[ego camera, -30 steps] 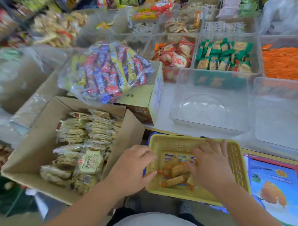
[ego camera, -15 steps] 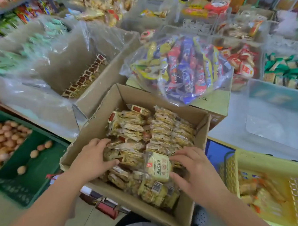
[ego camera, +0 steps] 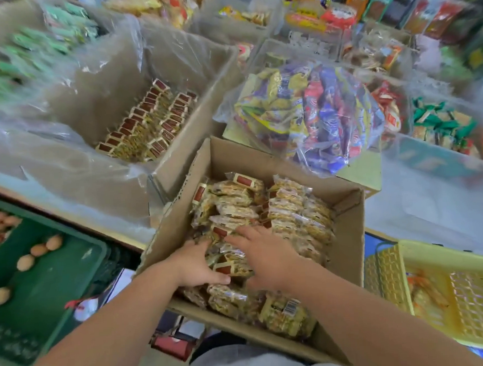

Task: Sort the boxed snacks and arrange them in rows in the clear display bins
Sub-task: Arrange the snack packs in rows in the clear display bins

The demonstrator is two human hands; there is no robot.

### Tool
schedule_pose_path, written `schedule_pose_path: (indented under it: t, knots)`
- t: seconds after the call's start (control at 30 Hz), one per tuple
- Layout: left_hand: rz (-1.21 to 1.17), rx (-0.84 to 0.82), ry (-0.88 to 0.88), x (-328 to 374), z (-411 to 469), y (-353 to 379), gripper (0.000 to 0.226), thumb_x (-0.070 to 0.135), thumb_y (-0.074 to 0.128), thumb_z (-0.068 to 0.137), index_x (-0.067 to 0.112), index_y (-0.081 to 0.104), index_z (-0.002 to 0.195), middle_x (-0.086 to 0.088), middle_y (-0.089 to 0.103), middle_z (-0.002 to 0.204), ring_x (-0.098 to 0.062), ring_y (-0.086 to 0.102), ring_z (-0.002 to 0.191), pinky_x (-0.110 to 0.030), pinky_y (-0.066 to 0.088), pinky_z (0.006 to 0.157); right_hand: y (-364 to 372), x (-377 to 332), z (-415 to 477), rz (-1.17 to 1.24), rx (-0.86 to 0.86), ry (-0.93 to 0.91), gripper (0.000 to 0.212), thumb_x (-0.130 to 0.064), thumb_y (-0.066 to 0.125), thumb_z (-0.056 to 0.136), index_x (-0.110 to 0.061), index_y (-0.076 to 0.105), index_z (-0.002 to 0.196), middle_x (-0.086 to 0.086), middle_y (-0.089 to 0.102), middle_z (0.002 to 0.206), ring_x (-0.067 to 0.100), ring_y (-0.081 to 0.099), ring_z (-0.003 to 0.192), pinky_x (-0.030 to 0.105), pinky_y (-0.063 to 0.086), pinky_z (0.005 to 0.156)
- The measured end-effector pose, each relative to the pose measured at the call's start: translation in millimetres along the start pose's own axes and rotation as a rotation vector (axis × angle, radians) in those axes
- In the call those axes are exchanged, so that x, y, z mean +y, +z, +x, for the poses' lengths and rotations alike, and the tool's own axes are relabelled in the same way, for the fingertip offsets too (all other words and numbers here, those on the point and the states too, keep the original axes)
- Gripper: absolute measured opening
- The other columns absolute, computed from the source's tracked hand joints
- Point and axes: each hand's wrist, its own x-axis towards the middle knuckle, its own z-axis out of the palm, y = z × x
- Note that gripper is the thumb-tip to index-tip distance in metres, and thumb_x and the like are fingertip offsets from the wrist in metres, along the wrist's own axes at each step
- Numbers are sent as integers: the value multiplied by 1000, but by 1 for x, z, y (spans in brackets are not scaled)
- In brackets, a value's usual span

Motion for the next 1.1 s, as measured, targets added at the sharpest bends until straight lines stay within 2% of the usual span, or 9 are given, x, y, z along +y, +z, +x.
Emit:
schedule_pose_path:
  t: [0.2,0.27,0.37,0.57,0.63,0.73,0.93,1.0,1.1]
  knots:
    - [-9,34,22,-5,4,1,127,67,82,67,31,9,164,-8,15,168,-31,32,150,-40,36,119,21,-8,34,-32,-66,84,105,-38,87,69,-38,21,150,-15,-14,163,46,-3,152,62,37,112]
    - [-12,37,22,-5,5,2,127,66,83,68,31,7,164,-8,13,169,-32,31,151,-40,37,118,26,-8,36,21,-29,78,91,-33,87,68,-36,33,141,-15,-17,162,48,15,150,52,52,97]
    - [-44,42,34,-7,6,3,128,65,84,66,33,8,164,-6,13,169,-32,31,151,-42,37,119,27,-6,33,90,28,63,80,-26,86,68,-33,40,133,-10,3,157,32,56,117,34,54,69]
    - [-72,16,21,-9,8,4,140,73,84,55,33,5,163,-5,10,168,-33,30,150,-47,36,120,-4,3,-7,193,140,77,88,-42,77,64,-43,34,140,-17,36,136,12,55,106,23,50,74]
    - [-68,18,28,-8,10,4,138,71,85,58,32,5,163,-6,10,168,-34,31,150,-48,36,120,-21,11,-34,317,238,129,86,-51,74,58,-57,32,132,-34,36,126,0,57,97,15,49,71]
    - [-39,31,23,-6,12,5,136,69,86,61,30,6,163,-6,5,169,-34,31,151,-49,36,120,-37,34,-75,568,455,279,85,-61,77,52,-64,33,125,-35,50,121,-9,62,98,15,54,69]
    - [71,-35,-15,9,20,3,139,71,82,66,28,-6,164,-11,-7,171,-37,22,154,-48,31,123,-27,83,-105,897,621,580,95,-41,90,64,-60,27,133,-22,63,113,1,72,77,29,59,58]
    - [131,-54,-38,14,22,0,139,72,81,68,26,-8,164,-13,-9,171,-40,20,155,-49,31,123,-15,85,-98,843,550,636,97,-39,87,74,-50,21,145,-15,61,126,1,69,86,21,55,64]
    - [205,-50,-101,17,25,-8,140,72,81,69,23,-11,164,-17,-11,170,-43,18,154,-49,30,123,0,78,-82,635,529,701,104,-40,80,82,-35,9,158,1,41,152,20,44,135,41,43,110]
